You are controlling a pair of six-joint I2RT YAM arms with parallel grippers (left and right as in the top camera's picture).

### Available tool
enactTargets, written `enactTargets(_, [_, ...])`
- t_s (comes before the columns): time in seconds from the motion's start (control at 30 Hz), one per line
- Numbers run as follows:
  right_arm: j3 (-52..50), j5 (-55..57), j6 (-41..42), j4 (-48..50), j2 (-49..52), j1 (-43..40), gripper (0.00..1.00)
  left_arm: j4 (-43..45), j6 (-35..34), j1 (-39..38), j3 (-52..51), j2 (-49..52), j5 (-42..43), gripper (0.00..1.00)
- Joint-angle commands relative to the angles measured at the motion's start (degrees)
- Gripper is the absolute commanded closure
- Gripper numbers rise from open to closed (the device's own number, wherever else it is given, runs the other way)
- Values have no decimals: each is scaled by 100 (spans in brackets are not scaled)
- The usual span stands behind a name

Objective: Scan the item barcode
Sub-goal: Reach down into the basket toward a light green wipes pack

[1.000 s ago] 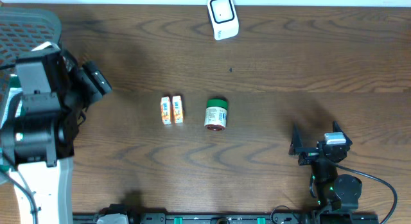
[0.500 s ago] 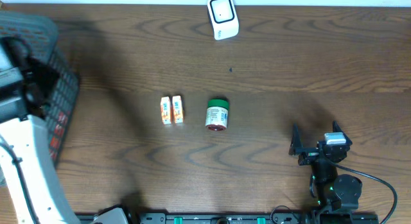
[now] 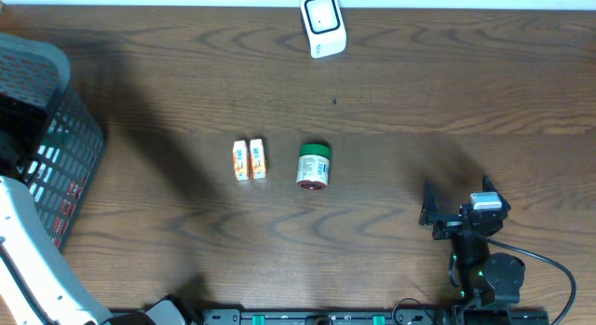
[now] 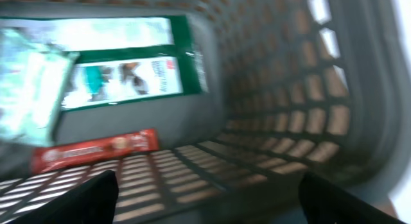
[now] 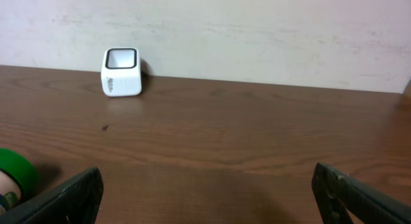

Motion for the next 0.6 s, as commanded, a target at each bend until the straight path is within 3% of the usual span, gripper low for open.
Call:
enactTargets(0.0, [-7,7,70,-24,-31,-20,1,-61,188,-66,17,31,721,11])
enactTargets(0.3, [-7,7,70,-24,-31,-20,1,-57,186,-37,33,-212,627,13])
enactTargets(0.57, [-7,7,70,-24,-31,-20,1,-111,155,-623,-33,15,614,12])
